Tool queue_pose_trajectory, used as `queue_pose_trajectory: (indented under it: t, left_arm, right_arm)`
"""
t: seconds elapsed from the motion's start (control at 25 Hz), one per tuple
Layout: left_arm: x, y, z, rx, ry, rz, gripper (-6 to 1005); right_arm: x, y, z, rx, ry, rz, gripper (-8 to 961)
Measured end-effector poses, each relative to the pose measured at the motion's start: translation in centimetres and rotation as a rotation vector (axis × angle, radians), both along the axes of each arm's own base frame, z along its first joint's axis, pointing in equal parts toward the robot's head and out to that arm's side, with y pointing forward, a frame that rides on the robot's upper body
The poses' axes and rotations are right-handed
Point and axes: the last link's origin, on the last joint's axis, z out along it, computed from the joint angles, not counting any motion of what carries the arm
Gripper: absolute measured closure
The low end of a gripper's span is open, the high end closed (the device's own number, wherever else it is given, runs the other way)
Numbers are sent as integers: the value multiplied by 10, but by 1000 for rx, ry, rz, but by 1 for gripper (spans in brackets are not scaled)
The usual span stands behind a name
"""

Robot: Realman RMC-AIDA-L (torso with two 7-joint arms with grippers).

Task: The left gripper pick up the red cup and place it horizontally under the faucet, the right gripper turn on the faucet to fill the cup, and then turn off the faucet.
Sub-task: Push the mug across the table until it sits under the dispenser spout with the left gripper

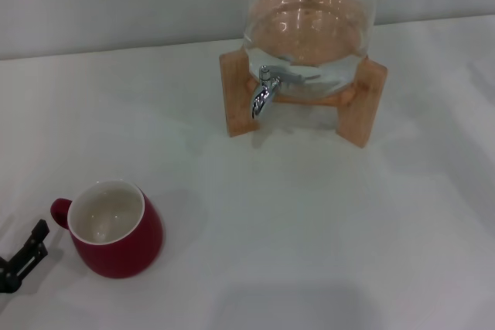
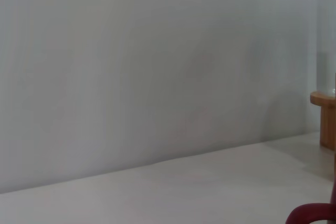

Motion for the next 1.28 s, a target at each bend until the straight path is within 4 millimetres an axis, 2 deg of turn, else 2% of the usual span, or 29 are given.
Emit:
queue_pose_trajectory:
  t: [0.88, 1.28]
  left_arm:
    - [10, 19, -12, -48, 16, -21, 146]
    - [11, 20, -12, -48, 16, -23, 150]
  right_arm:
    - [-1, 1, 2, 19, 3, 10, 321]
    - [-1, 1, 1, 19, 3, 10, 321]
